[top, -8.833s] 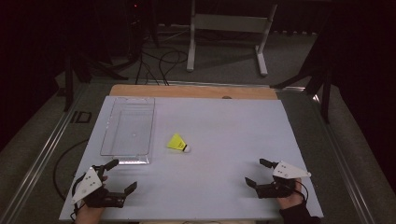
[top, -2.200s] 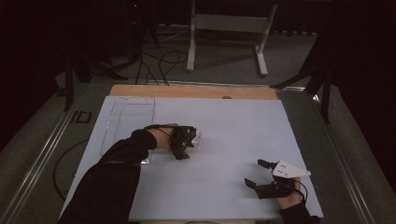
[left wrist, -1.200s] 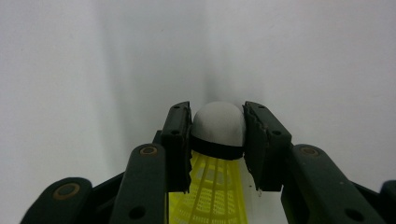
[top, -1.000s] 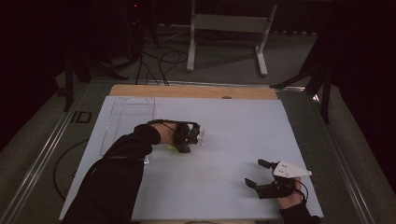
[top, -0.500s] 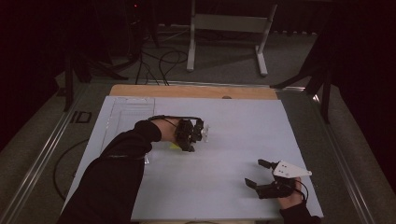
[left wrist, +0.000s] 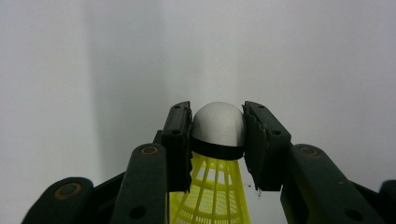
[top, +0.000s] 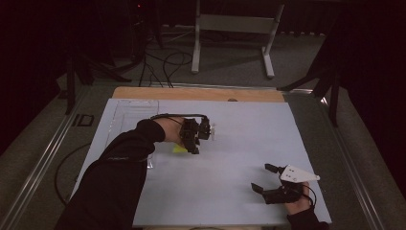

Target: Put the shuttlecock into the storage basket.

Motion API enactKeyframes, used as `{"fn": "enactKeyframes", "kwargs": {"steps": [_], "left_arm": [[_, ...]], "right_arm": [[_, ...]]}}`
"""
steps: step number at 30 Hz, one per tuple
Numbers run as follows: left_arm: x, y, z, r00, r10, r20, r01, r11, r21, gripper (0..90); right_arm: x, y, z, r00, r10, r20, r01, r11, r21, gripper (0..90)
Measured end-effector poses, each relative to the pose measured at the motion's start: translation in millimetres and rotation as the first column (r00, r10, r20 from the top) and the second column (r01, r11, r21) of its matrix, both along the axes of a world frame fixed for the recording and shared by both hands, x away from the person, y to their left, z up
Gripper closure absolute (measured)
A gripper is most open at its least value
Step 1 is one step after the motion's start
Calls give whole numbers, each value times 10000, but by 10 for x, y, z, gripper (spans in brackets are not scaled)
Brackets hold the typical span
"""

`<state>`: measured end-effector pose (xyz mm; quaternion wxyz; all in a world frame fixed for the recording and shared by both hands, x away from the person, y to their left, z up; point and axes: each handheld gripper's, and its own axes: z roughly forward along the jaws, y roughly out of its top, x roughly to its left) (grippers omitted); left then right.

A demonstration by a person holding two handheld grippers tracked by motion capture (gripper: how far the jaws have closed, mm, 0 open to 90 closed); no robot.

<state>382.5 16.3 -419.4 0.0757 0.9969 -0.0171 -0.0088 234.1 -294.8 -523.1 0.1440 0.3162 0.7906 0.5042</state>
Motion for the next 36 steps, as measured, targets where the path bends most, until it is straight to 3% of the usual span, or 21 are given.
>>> {"fn": "enactKeyframes", "kwargs": {"steps": [4, 12, 27, 36], "left_arm": [[14, 25, 37, 9989, 349, -320, -345, 9993, 140, 647], [19, 100, 80, 9956, 521, -773, -510, 9986, 163, 648], [-6, 253, 243, 9990, 235, -387, -241, 9996, -149, 648], [-24, 437, 359, 9993, 279, -261, -289, 9988, -404, 648]], "right_arm": [[0, 0, -1, 10000, -2, 19, 2, 10000, -12, 85], [-1, 5, -1, 10000, 3, 33, -3, 10000, -29, 85], [-4, 3, 4, 9999, -17, 106, 17, 10000, -42, 85], [-5, 16, 0, 10000, 46, 19, -46, 9999, -129, 86]]}}
